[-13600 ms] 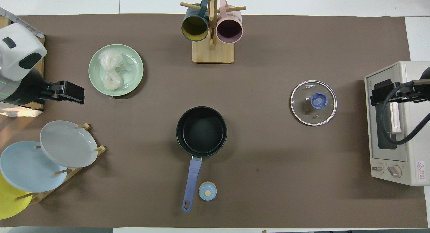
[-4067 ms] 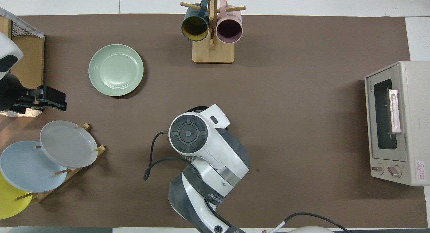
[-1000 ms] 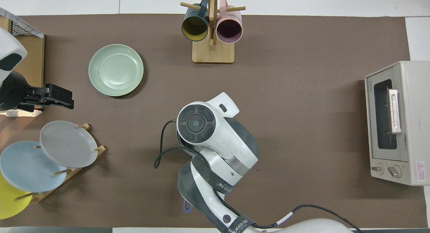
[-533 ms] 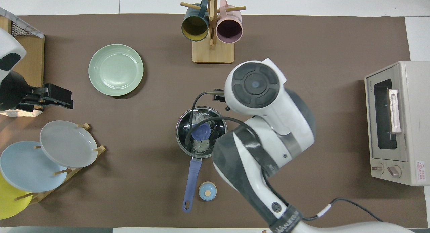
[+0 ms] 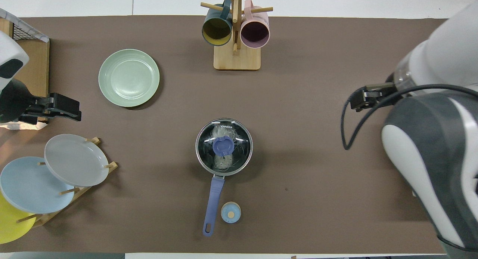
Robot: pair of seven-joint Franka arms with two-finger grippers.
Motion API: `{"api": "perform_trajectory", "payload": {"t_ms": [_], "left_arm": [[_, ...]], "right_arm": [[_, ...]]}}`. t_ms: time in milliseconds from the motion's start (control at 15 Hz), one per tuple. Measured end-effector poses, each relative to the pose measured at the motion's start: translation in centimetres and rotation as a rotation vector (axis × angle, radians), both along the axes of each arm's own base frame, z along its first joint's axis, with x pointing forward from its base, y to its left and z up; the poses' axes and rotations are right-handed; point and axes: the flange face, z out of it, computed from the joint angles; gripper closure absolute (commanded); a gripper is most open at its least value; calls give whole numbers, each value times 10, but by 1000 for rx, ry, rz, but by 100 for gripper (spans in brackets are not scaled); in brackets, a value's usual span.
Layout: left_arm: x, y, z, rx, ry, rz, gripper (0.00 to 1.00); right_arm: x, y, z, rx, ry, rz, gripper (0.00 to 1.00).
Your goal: Transfer vermicelli from plate to pot
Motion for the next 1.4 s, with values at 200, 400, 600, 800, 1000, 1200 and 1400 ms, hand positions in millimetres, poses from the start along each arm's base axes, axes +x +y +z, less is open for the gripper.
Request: {"api": "perform_trajectory", "payload": {"t_ms": [200,400,600,800,1000,1200,1400], "left_arm": [[0,0,0,0,0,0,0],[0,0,0,0,0,0,0],[0,0,0,0,0,0,0],[0,0,0,0,0,0,0],[0,0,0,0,0,0,0],[0,0,0,0,0,0,0],[0,0,0,0,0,0,0]], "right_arm": [[-24,-52,34,23,25,26,0],[-35,-87,43,34,43,27,0],[-33,-96,37,36,55,14,0],[-26,-95,33,36,60,15,0],[-25,-93,31,35,66,17,0],[-25,-95,31,36,67,14,0],[-25,-102,32,36,65,2,0]]}}
